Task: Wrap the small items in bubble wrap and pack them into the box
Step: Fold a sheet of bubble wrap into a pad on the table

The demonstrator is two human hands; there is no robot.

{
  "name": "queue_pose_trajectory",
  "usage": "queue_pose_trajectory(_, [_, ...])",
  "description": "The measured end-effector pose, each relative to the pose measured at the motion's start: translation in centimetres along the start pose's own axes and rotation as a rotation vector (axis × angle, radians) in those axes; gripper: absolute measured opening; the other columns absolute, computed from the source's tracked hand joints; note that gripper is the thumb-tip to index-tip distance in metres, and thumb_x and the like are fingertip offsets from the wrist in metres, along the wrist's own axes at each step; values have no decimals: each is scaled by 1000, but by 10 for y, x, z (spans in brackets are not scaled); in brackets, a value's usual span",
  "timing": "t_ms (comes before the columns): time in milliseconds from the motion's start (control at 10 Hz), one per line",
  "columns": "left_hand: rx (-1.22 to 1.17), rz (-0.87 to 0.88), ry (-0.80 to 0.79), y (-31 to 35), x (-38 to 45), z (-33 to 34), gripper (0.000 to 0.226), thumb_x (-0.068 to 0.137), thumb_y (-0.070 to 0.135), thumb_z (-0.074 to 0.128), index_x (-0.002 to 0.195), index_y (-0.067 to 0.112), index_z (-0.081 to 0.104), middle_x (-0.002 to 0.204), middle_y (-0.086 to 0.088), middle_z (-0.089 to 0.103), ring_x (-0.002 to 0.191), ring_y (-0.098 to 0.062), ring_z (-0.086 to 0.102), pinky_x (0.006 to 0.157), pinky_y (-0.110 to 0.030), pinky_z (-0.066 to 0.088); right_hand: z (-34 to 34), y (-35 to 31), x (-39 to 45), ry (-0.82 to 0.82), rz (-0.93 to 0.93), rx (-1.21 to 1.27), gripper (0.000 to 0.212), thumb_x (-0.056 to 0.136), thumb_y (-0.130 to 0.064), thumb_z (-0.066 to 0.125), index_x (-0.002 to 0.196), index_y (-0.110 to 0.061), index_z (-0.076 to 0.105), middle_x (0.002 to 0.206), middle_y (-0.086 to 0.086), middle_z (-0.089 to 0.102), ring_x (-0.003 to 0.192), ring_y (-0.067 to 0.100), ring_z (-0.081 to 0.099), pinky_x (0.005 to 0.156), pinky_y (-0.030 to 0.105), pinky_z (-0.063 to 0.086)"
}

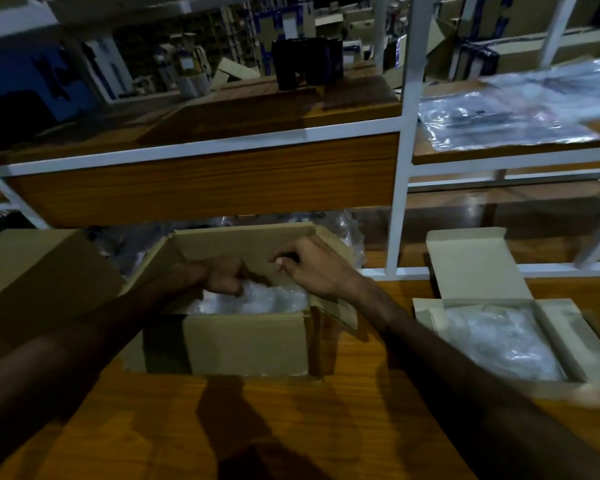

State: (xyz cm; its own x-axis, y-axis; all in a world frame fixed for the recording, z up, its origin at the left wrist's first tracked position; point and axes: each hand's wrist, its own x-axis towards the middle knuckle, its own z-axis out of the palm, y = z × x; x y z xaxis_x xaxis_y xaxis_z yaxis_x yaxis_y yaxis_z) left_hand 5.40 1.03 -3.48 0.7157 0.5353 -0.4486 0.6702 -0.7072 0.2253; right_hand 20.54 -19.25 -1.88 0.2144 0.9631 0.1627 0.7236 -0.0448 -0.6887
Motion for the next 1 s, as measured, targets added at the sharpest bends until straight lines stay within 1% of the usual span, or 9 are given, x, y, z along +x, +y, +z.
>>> queue_pose_trajectory(100, [-170,-57,114,9,-20,-12,28,102,12,62,128,15,71,125,-2,68,114,-24,65,105,-43,50,-7,-4,-3,36,-46,71,28,106,-21,55,130,-15,70,124,-3,72,109,9,66,94,26,56])
queue_pose_trajectory(200, [-545,-19,171,1,-20,-17,24,100,16,63,121,23,72,127,-13,72,114,-27,70,101,-45,56,-10,-7,-4,59,-96,99,31,103,-25,59,134,-21,65,120,-5,69,103,9,64,88,26,55])
queue_pose_trajectory(300, [-692,5,209,18,-48,-22,30,103,18,59,131,11,67,125,-16,72,116,-35,68,101,-49,54,-10,-10,-1,67,-54,33,63,100,-39,64,157,-28,39,142,7,55,122,21,57,97,40,50])
queue_pose_trajectory(400, [-809,65,203,36,-70,-21,30,105,32,57,129,17,69,119,-9,76,109,-30,73,96,-46,55,-12,-13,0,116,14,189,78,98,-34,69,163,-29,25,157,8,41,135,24,50,107,44,50])
queue_pose_trajectory(500, [-865,145,267,52,-83,-19,33,109,29,50,127,11,69,120,-10,75,108,-29,72,93,-41,55,-17,-11,-3,180,61,403,72,99,-21,69,161,-26,31,131,0,55,113,18,62,87,33,61])
queue_pose_trajectory(600, [-988,215,266,69,-94,-17,35,108,31,48,126,8,68,115,-14,76,100,-31,73,84,-40,59,-23,-10,-10,277,60,457,55,99,-18,69,150,-20,49,116,-3,58,100,16,67,75,25,62])
queue_pose_trajectory(700, [-1059,243,276,84,-99,-14,39,108,34,47,129,7,66,116,-16,75,99,-32,72,85,-42,59,-30,-9,-17,343,51,465,45,96,-25,73,139,-23,59,122,3,63,110,21,66,87,41,63])
queue_pose_trajectory(800, [-1132,273,284,102,-104,-13,41,109,37,45,130,7,65,115,-15,75,100,-33,71,86,-43,56,-41,-11,-27,389,50,517,49,92,-35,77,137,-24,61,133,1,64,122,19,62,96,49,60])
queue_pose_trajectory(1000, [-1248,357,355,157,-114,7,35,110,26,48,140,10,57,132,-16,68,116,-36,70,86,-46,60,-55,-14,-65,528,151,489,84,85,-52,80,154,-31,38,152,2,39,134,21,49,104,43,51])
